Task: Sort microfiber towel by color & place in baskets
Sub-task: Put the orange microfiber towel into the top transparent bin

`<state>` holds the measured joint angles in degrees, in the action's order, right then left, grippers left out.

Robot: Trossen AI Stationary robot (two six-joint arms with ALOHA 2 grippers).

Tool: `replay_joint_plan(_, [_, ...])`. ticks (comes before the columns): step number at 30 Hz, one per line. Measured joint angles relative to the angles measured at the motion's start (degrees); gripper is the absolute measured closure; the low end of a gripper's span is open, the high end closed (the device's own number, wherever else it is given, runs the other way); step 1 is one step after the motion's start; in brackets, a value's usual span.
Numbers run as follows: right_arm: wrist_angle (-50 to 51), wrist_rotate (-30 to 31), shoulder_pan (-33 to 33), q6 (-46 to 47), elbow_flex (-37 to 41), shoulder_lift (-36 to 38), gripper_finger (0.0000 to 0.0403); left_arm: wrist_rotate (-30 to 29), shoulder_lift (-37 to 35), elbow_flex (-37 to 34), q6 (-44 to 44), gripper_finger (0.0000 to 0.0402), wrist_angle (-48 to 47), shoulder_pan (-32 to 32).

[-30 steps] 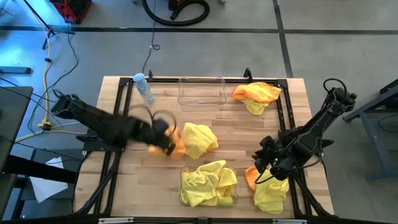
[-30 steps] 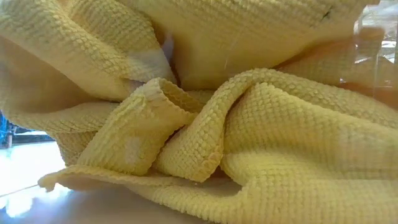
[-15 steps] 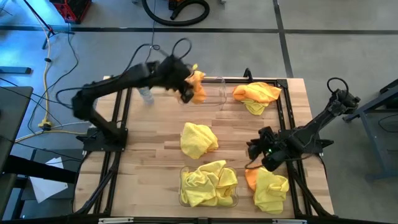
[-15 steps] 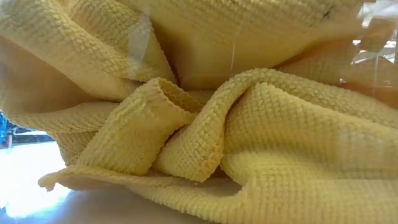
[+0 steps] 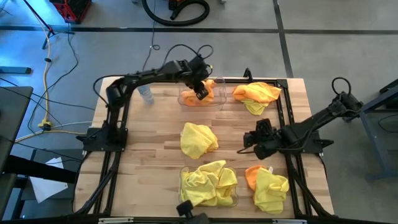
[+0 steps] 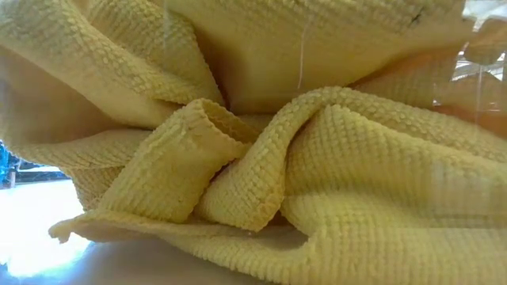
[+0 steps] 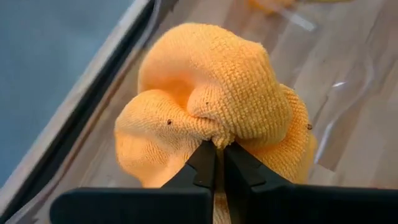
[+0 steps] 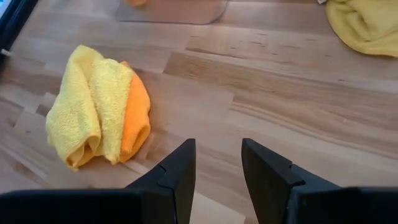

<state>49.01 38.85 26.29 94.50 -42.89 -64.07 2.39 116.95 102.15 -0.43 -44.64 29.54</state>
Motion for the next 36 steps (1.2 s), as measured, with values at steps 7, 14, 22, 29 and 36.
replay_joint_plan(7, [0.02,-0.12,-1.28,-0.01,0.0,0.02,0.0279,2.49,2.25,0.05,2.37,0.0365,-0.55,-0.22])
replay_joint_plan(14, [0.04,-0.31,-2.73,-0.02,0.0,0.02,0.0279,1.98,1.92,2.87,5.62,0.0295,-3.97,-0.3])
replay_joint_plan(22, [0.09,0.05,-6.15,-3.53,0.0,0.02,0.0279,-2.6,1.83,9.62,6.62,0.0258,-8.25,-0.41])
replay_joint_plan(29, [2.44,-0.14,-10.11,-12.75,0.0,0.02,0.0279,2.1,-2.1,10.36,6.12,0.0257,-13.12,-3.54])
replay_joint_plan(36, [9.62,-6.19,-16.13,-23.31,-0.02,0.02,0.0279,1.38,-4.07,10.29,1.79,0.0269,-18.66,-9.98])
